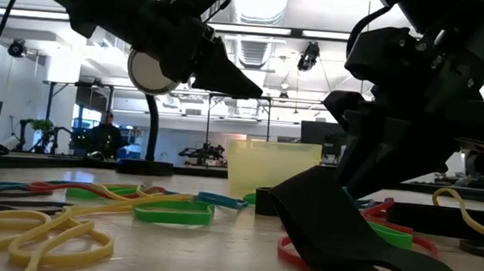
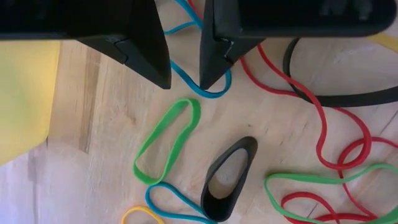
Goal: Pick and place rubber bands into bin
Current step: Put the blue rubber band into the yellow bin
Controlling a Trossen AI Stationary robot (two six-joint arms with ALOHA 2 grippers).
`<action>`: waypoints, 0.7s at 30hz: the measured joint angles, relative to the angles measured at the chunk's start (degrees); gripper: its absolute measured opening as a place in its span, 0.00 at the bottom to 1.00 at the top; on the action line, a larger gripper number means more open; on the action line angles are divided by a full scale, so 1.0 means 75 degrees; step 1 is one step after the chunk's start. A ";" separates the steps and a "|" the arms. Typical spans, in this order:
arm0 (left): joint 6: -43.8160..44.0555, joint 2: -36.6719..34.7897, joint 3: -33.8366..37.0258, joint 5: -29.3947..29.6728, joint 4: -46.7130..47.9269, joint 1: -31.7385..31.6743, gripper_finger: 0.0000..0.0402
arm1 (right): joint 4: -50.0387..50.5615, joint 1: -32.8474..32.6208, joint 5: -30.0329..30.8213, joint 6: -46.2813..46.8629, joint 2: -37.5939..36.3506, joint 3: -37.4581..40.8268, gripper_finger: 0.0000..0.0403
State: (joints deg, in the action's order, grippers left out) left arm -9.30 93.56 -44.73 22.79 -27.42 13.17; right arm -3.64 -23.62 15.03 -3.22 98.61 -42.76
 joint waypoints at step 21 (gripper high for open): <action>0.0000 0.0000 0.0000 0.0000 -0.0003 -0.0003 0.26 | -0.0218 0.0000 0.0011 0.0178 -0.0003 0.0000 0.02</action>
State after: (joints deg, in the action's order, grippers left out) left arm -9.30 93.56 -44.73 22.79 -27.44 13.15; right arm -5.27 -23.62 15.11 -1.89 98.59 -42.76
